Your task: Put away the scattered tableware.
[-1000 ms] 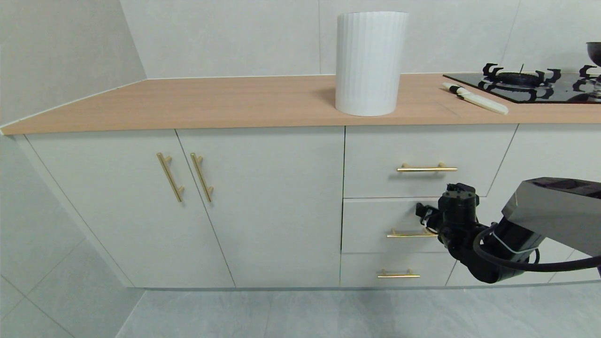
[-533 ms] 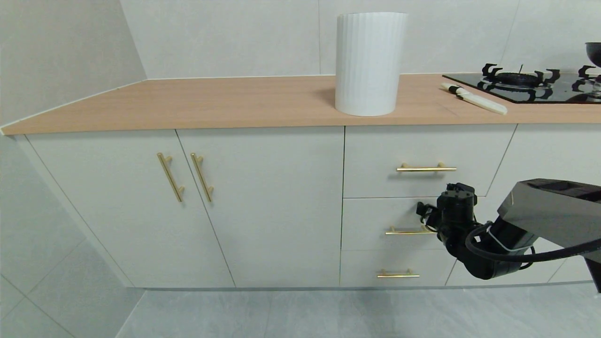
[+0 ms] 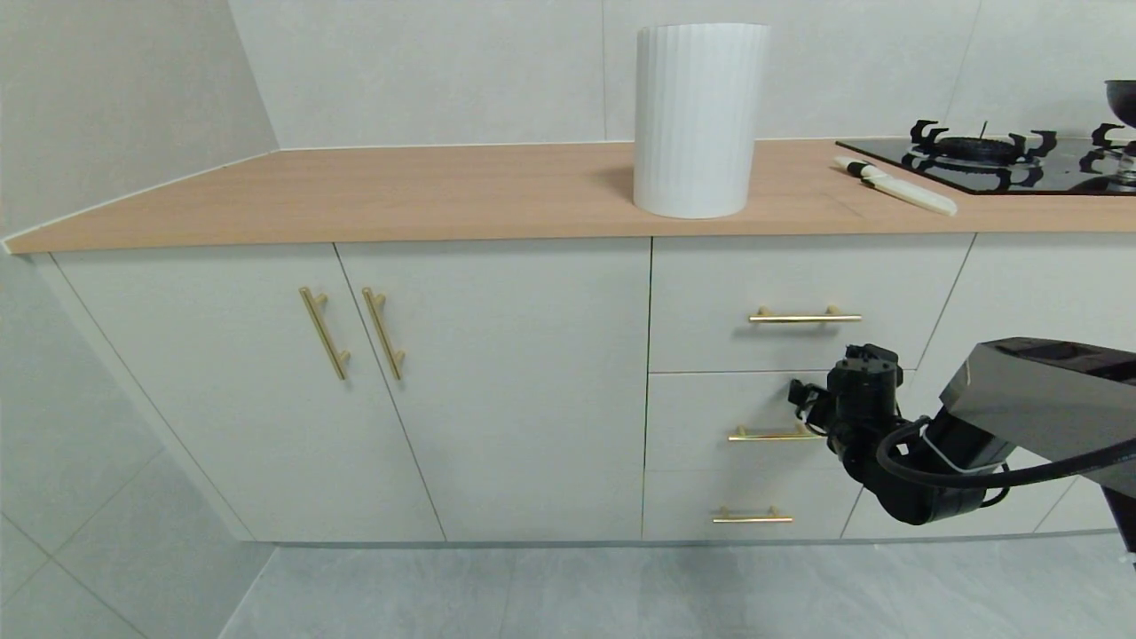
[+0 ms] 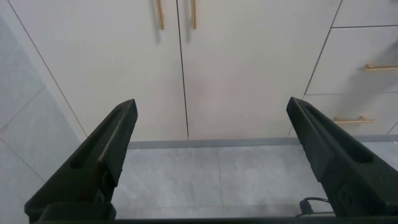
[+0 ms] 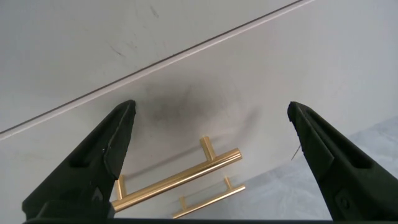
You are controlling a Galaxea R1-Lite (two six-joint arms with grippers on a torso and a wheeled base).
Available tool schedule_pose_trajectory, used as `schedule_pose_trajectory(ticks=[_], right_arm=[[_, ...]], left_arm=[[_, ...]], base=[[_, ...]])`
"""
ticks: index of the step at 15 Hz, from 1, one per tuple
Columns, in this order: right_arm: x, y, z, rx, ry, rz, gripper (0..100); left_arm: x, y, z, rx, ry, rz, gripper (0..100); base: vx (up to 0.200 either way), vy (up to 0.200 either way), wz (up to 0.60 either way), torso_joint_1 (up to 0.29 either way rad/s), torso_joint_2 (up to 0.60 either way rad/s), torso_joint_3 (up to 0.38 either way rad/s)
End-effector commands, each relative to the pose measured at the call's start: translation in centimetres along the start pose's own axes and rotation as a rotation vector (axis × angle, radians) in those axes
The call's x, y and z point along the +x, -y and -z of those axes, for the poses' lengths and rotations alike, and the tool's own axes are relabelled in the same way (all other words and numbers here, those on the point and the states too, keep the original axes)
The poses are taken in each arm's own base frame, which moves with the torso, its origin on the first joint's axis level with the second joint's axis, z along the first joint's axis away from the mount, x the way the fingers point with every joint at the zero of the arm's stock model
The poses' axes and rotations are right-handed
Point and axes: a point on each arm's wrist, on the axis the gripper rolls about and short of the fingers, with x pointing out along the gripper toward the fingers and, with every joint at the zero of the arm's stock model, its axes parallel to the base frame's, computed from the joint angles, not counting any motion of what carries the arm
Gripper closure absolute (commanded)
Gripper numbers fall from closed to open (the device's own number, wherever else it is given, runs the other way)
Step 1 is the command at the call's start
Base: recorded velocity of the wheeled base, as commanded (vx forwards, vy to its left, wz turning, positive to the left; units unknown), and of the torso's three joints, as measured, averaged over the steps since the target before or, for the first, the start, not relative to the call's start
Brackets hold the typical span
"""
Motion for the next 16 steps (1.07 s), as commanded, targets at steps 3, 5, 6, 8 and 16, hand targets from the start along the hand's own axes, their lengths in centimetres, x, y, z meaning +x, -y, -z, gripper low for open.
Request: schedule_pose_trajectory(ticks=[3,5,6,8,16], right_arm=[[-1.5,0.5,-1.0,-0.012,-0.011,0.0,0],[-5.7,1.8,-3.6,-0.056,-0.082,-0.012,0],[-7.8,2.2,-5.2,-0.062,-0.102,-0.027,0],[-12.5,3.1,-8.7,-0.056,-0.099,-0.064,0],[-32.7,11.8,-15.4,-0.081,0.196,-0.122,0]], left_arm=[[0.0,0.0,0.0,0.0,0.0,0.0,0],[0.0,0.0,0.0,0.0,0.0,0.0,0],[0.0,0.0,0.0,0.0,0.0,0.0,0],[0.0,0.0,0.0,0.0,0.0,0.0,0],[0.0,0.0,0.0,0.0,0.0,0.0,0]], base=[[0.0,0.0,0.0,0.0,0.0,0.0],[0.0,0.0,0.0,0.0,0.0,0.0],[0.0,0.0,0.0,0.0,0.0,0.0],[0.0,0.0,0.0,0.0,0.0,0.0],[0.0,0.0,0.0,0.0,0.0,0.0]])
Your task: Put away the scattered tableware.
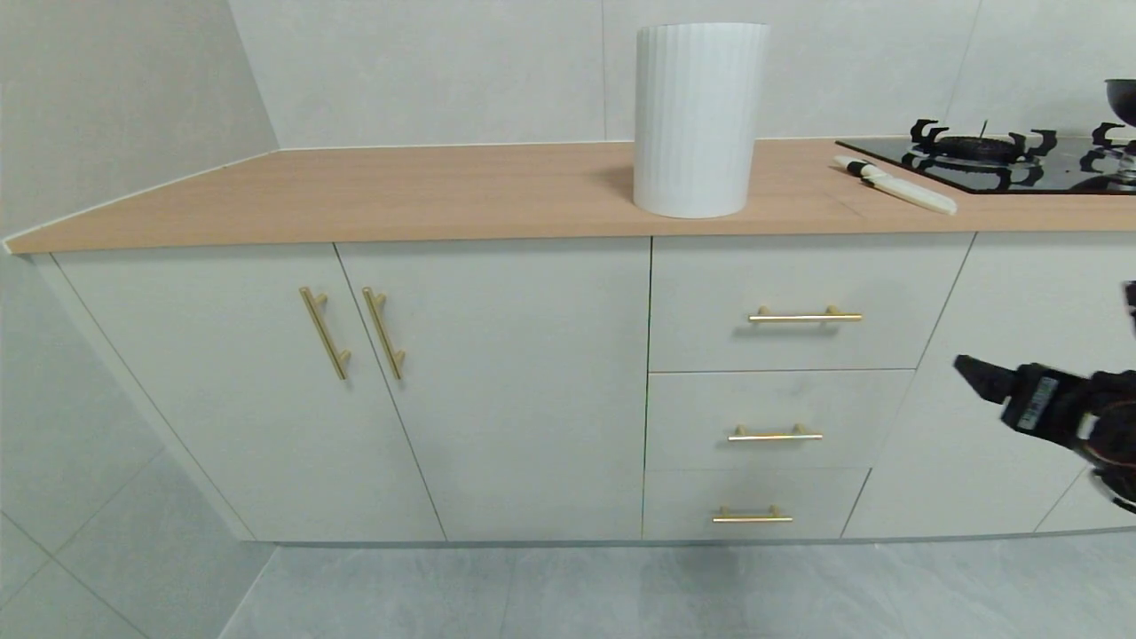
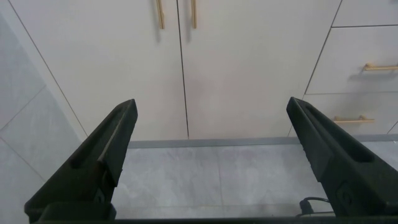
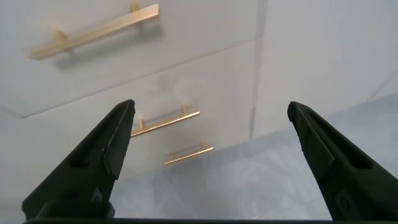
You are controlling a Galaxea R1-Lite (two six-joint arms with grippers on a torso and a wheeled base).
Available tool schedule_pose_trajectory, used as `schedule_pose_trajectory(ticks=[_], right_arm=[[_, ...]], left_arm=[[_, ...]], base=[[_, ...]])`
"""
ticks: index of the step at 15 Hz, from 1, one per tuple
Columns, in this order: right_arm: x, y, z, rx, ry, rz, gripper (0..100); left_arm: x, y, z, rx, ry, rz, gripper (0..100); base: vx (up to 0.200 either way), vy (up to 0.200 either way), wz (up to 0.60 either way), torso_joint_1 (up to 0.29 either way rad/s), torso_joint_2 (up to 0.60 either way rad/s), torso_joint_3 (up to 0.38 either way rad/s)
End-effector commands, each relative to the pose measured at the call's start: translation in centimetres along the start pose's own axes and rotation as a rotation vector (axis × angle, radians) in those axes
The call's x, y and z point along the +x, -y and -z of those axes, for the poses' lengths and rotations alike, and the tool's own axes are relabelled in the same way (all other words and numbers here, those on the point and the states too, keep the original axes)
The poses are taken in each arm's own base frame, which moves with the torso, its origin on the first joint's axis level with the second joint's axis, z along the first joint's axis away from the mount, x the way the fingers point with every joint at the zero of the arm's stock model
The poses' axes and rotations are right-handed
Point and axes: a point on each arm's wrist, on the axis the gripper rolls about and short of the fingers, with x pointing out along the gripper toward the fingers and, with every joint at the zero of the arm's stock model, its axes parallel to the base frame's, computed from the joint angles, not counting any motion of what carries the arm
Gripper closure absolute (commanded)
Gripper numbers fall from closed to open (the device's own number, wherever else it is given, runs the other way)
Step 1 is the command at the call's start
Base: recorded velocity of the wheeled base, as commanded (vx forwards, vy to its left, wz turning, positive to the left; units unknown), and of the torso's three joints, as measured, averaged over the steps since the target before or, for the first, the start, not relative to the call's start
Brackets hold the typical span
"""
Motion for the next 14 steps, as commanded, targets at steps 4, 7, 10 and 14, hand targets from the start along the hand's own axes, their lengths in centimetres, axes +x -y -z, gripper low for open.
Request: schedule_pose_trajectory(ticks=[4,7,10,14], right_arm=[[-17.5,8.7,1.1,-0.065,0.215,0.056,0],[-20.7,10.1,3.0,-0.103,0.314,0.128,0],[-23.4,11.1,4.6,-0.118,0.439,0.15,0],[-22.3,11.0,7.0,-0.153,0.39,0.074,0]], left_arm=[[0.0,0.0,0.0,0.0,0.0,0.0,0],[0.0,0.0,0.0,0.0,0.0,0.0,0],[0.0,0.0,0.0,0.0,0.0,0.0,0],[0.0,0.0,0.0,0.0,0.0,0.0,0]], base=[[0.0,0.0,0.0,0.0,0.0,0.0],[0.0,0.0,0.0,0.0,0.0,0.0],[0.0,0.0,0.0,0.0,0.0,0.0],[0.0,0.0,0.0,0.0,0.0,0.0]])
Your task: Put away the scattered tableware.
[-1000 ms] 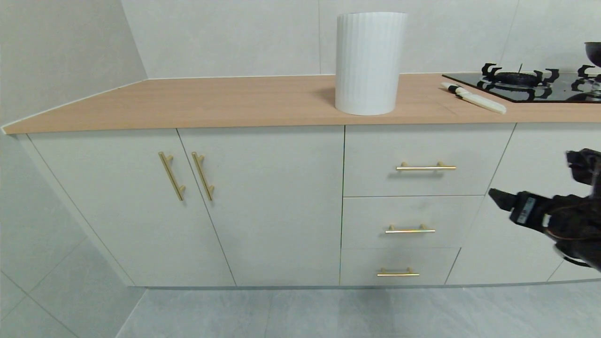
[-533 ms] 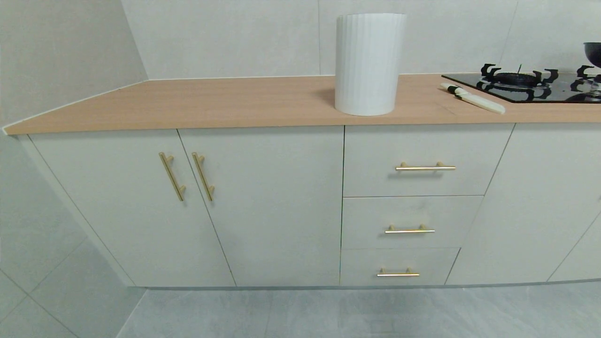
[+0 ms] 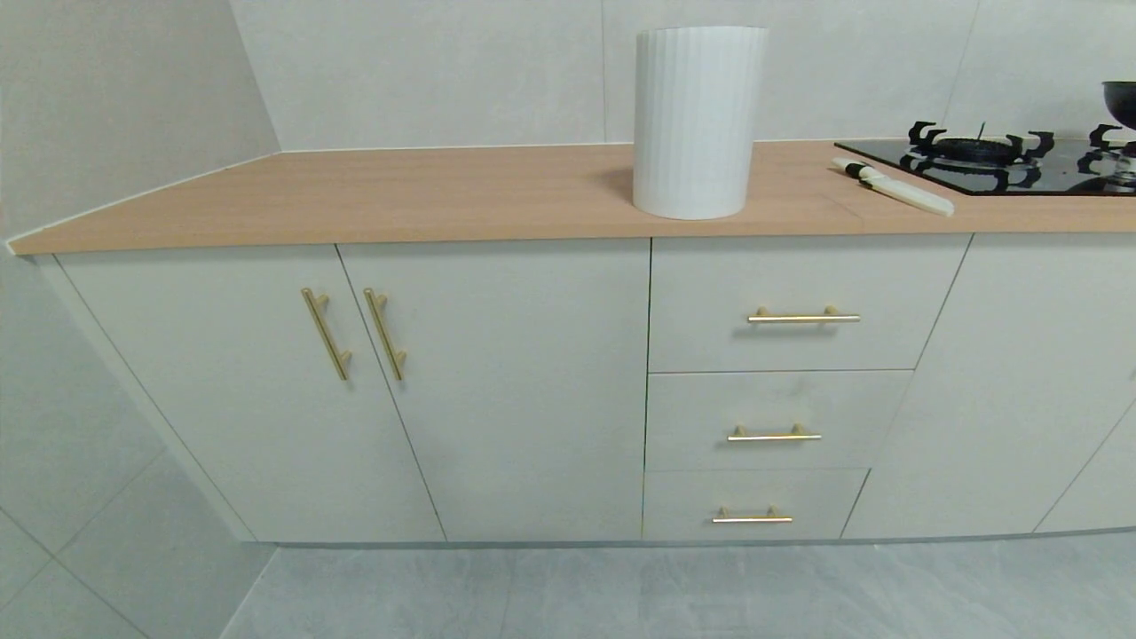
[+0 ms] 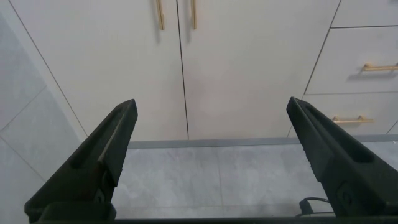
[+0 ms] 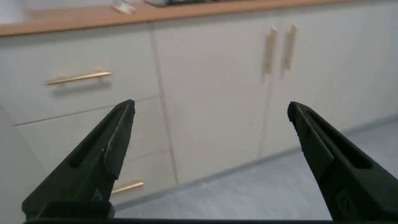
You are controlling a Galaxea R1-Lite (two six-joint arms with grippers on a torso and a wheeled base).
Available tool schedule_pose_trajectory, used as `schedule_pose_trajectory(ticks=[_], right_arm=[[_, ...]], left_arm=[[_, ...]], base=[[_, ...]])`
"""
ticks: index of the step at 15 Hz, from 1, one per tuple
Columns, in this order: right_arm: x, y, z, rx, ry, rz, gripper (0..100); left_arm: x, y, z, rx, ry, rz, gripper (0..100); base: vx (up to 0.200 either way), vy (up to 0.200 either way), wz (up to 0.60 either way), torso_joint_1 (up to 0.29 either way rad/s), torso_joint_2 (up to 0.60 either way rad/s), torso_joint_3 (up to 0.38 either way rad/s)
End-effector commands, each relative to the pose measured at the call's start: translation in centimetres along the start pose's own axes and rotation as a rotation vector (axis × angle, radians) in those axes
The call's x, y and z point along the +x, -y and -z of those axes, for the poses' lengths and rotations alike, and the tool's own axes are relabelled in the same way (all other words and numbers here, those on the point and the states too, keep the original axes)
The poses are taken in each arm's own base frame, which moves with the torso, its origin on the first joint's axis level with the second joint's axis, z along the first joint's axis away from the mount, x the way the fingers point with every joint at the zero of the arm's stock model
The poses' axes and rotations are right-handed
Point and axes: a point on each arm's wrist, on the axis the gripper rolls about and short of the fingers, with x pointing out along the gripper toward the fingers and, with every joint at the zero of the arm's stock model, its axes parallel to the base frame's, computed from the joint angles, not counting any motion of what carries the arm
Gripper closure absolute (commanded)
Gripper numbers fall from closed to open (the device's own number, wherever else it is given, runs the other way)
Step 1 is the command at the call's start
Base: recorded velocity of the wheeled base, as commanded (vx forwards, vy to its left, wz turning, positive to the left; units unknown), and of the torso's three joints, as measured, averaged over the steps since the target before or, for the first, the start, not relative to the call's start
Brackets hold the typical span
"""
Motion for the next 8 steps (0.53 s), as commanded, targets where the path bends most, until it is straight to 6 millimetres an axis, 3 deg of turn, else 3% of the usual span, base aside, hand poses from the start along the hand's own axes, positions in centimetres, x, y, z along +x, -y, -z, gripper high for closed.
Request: schedule_pose_trajectory(ticks=[1,2,3,6,8], right_arm=[[-0.3,0.0,1.2,0.001,0.007,-0.006,0],[0.8,-0.7,4.6,-0.025,-0.077,-0.103,0],[1.3,-1.0,5.9,-0.021,-0.072,-0.167,0],[1.7,-1.6,8.2,-0.022,-0.112,-0.327,0],[1.6,-1.6,8.7,-0.029,-0.164,-0.336,0]], left_arm=[[0.0,0.0,0.0,0.0,0.0,0.0,0],[0.0,0.0,0.0,0.0,0.0,0.0,0],[0.0,0.0,0.0,0.0,0.0,0.0,0],[0.0,0.0,0.0,0.0,0.0,0.0,0],[0.0,0.0,0.0,0.0,0.0,0.0,0]], base=[[0.0,0.0,0.0,0.0,0.0,0.0],[0.0,0.0,0.0,0.0,0.0,0.0],[0.0,0.0,0.0,0.0,0.0,0.0],[0.0,0.0,0.0,0.0,0.0,0.0],[0.0,0.0,0.0,0.0,0.0,0.0]])
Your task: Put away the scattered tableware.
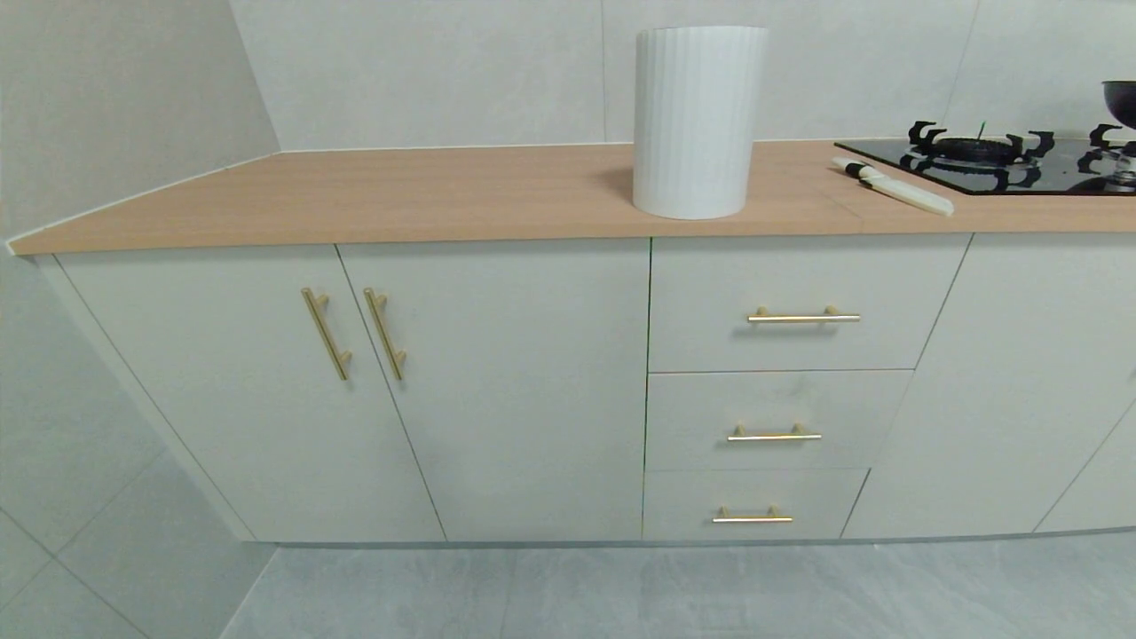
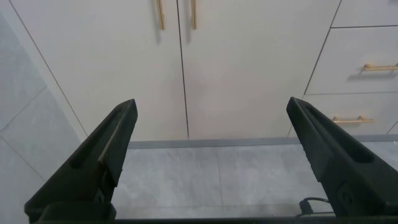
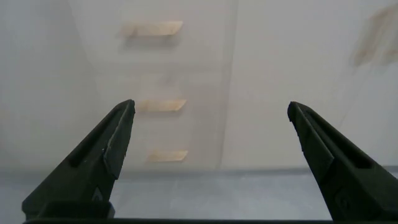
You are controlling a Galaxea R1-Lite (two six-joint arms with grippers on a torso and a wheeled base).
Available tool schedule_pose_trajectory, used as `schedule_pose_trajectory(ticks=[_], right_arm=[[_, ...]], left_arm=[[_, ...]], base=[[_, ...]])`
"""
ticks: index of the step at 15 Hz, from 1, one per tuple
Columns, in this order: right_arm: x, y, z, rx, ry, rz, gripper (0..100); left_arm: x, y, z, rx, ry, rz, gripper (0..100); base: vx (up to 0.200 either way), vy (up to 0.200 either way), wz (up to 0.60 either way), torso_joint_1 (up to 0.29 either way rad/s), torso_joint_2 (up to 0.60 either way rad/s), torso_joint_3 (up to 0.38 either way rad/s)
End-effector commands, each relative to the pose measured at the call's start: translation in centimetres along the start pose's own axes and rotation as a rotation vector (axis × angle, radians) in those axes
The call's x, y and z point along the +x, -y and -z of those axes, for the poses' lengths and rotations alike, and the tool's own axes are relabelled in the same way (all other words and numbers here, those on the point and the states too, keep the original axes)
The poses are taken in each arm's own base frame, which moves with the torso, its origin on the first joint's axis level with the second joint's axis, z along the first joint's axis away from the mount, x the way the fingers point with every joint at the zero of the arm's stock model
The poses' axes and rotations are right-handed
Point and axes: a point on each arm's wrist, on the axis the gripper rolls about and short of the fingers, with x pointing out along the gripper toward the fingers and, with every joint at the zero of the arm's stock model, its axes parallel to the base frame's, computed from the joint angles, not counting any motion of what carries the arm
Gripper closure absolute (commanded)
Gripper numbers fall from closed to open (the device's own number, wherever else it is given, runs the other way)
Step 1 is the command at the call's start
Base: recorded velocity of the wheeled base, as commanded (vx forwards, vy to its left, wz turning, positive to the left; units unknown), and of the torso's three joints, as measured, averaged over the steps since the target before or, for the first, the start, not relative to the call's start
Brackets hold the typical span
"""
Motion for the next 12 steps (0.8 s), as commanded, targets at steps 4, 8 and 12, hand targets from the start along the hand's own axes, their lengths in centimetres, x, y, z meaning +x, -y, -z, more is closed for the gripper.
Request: schedule_pose_trajectory(ticks=[4,8,12], right_arm=[[0.13,-0.02,0.46,0.033,-0.02,-0.004,0],[0.13,-0.02,0.46,0.039,-0.02,-0.004,0],[0.13,-0.02,0.46,0.038,-0.02,-0.004,0]], left_arm=[[0.0,0.0,0.0,0.0,0.0,0.0,0],[0.0,0.0,0.0,0.0,0.0,0.0,0],[0.0,0.0,0.0,0.009,0.0,0.001,0]], base=[[0.0,0.0,0.0,0.0,0.0,0.0],[0.0,0.0,0.0,0.0,0.0,0.0],[0.0,0.0,0.0,0.0,0.0,0.0]])
